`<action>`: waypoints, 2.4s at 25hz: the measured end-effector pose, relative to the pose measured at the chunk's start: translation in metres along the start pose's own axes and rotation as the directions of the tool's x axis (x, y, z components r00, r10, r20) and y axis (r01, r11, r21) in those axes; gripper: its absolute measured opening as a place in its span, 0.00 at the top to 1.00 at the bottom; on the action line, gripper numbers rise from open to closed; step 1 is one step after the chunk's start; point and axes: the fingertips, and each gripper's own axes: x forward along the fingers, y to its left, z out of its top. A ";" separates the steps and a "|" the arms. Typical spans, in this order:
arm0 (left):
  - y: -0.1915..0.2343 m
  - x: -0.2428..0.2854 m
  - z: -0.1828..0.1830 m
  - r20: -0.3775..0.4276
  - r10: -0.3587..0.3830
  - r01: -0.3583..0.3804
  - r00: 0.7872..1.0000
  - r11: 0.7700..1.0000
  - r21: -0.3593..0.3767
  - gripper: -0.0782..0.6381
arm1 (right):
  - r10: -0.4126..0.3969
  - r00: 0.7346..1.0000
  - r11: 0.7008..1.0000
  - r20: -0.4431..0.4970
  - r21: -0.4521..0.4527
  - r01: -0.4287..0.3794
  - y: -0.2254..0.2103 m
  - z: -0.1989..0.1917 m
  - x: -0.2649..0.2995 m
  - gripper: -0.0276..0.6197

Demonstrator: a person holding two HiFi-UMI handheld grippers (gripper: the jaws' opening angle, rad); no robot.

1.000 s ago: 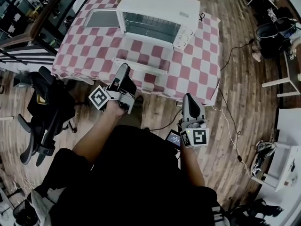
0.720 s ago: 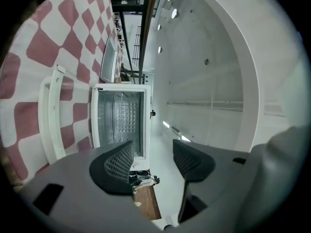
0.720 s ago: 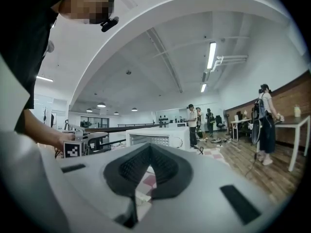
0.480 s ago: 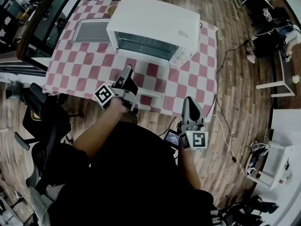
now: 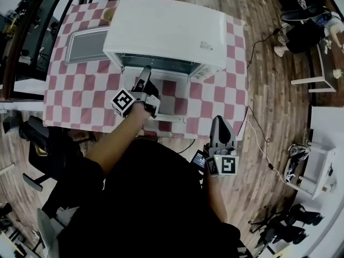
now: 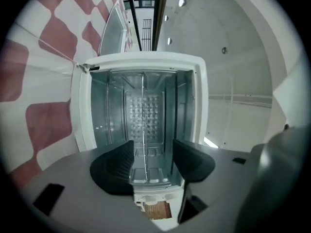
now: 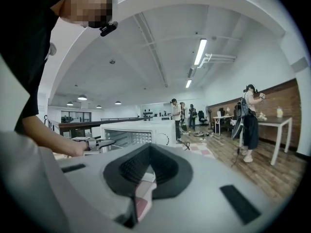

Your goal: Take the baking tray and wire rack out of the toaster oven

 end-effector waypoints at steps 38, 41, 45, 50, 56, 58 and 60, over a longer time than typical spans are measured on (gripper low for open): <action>0.016 0.085 -0.004 -0.025 -0.080 0.074 0.997 0.982 -0.175 0.90 | -0.182 0.982 0.976 -0.059 0.108 0.187 -0.030 -0.029 -0.022 0.95; 0.014 0.071 -0.010 -0.012 -0.076 0.072 0.997 0.977 -0.202 0.90 | -0.159 0.986 0.981 -0.051 0.107 0.163 -0.027 -0.027 -0.023 0.95; 0.012 0.050 -0.018 -0.029 -0.065 0.059 0.997 0.981 -0.184 0.90 | -0.127 0.992 0.986 -0.029 0.105 0.129 -0.023 -0.024 -0.028 0.95; 0.007 0.014 -0.031 -0.030 -0.049 0.043 0.998 0.983 -0.180 0.90 | -0.083 0.997 0.989 0.002 0.123 0.082 -0.019 -0.022 -0.043 0.95; 0.008 -0.031 -0.045 -0.014 -0.024 0.020 1.000 0.977 -0.214 0.90 | -0.033 0.999 0.994 0.019 0.108 0.030 -0.018 -0.025 -0.070 0.95; 0.008 -0.046 -0.050 -0.014 -0.011 0.008 1.000 0.976 -0.218 0.90 | -0.018 1.000 0.993 0.023 0.119 0.015 -0.018 -0.023 -0.079 0.95; -0.001 -0.059 -0.058 -0.010 -0.024 0.021 1.000 0.974 -0.226 0.90 | -0.005 0.999 0.990 0.037 0.138 0.000 -0.017 -0.021 -0.089 0.95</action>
